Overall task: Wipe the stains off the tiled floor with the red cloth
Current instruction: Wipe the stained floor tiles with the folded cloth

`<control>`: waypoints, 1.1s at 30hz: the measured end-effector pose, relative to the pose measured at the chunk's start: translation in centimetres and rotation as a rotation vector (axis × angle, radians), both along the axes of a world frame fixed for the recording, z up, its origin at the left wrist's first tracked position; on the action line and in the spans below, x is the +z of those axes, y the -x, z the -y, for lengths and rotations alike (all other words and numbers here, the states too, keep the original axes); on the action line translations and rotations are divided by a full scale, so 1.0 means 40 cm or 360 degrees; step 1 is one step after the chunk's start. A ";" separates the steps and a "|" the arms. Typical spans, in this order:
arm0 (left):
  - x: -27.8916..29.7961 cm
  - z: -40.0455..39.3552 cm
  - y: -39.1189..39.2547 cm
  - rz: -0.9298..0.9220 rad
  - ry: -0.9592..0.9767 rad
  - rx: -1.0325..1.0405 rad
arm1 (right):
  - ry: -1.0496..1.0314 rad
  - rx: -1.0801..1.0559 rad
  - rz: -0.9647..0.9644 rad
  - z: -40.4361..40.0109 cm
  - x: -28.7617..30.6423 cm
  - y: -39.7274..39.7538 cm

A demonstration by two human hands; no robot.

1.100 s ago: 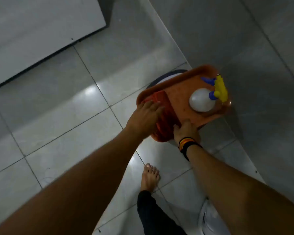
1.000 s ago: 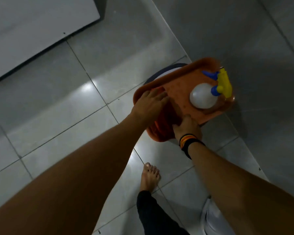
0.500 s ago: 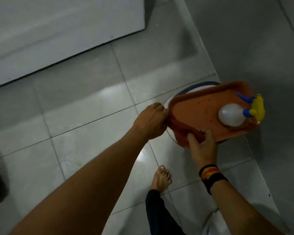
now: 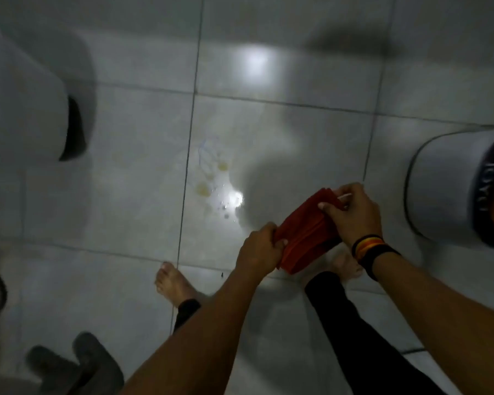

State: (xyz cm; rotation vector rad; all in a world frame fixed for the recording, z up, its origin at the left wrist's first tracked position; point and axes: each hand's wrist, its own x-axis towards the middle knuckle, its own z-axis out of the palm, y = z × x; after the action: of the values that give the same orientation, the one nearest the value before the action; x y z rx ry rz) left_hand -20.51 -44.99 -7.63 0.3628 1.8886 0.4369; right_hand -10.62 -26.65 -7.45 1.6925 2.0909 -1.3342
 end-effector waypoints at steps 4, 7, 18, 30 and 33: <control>-0.139 0.161 0.010 0.0179 0.0000 0.0411 | -0.0096 0.0360 0.0128 0.133 -0.142 0.118; -0.243 0.244 0.016 0.0361 -0.0007 0.0556 | -0.0180 0.0622 0.0254 0.206 -0.247 0.209; -0.611 0.650 0.253 -0.0546 0.0576 0.0175 | -0.0274 0.1198 0.0633 0.430 -0.642 0.158; -0.712 0.725 0.276 -0.0450 0.0464 0.0188 | -0.0748 0.2362 -0.0149 0.670 -0.822 0.266; -0.666 0.700 0.304 -0.0502 0.0411 0.0258 | -0.0647 0.2472 0.0015 0.562 -0.774 0.164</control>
State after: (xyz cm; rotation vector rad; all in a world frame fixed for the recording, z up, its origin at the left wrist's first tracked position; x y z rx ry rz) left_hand -32.67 -72.99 -34.26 0.1094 2.2617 0.2467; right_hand -17.19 -49.14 -38.40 -0.2125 2.5886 -0.3550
